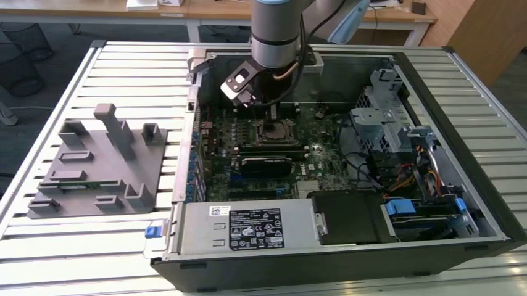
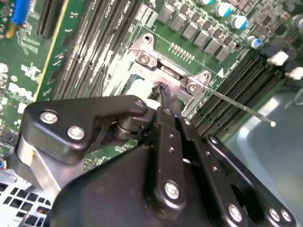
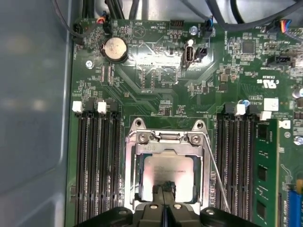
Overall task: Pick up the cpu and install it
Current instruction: 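Close the cpu cover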
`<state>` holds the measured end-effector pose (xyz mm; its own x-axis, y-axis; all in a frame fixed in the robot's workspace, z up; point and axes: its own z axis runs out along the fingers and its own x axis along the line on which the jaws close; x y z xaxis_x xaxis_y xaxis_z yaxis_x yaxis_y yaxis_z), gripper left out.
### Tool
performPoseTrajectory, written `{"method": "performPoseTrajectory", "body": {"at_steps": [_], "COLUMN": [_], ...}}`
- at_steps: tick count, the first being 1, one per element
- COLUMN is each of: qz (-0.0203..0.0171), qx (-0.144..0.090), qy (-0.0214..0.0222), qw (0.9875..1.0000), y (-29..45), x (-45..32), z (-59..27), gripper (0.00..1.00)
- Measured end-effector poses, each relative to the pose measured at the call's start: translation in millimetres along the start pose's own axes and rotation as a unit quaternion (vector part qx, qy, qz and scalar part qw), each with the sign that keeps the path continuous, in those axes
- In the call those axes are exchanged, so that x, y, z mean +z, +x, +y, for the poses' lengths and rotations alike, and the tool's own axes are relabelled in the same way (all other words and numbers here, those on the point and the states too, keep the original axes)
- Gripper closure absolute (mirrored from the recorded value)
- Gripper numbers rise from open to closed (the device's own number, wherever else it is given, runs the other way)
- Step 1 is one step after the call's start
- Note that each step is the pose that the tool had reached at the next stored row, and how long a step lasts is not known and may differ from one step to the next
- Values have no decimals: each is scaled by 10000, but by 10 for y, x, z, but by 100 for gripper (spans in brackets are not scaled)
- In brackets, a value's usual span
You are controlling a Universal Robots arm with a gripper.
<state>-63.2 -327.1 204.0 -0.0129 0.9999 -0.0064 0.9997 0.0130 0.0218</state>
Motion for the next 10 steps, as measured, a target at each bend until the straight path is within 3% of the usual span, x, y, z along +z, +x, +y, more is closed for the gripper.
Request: {"method": "performPoseTrajectory", "body": {"at_steps": [4, 10], "qz": [-1, -1], "qx": [0, 0], "qy": [0, 0], "qw": [10000, 10000], "y": [-1, -23], "x": [-61, -67], "z": [1, 14], "gripper": [89, 89]}}
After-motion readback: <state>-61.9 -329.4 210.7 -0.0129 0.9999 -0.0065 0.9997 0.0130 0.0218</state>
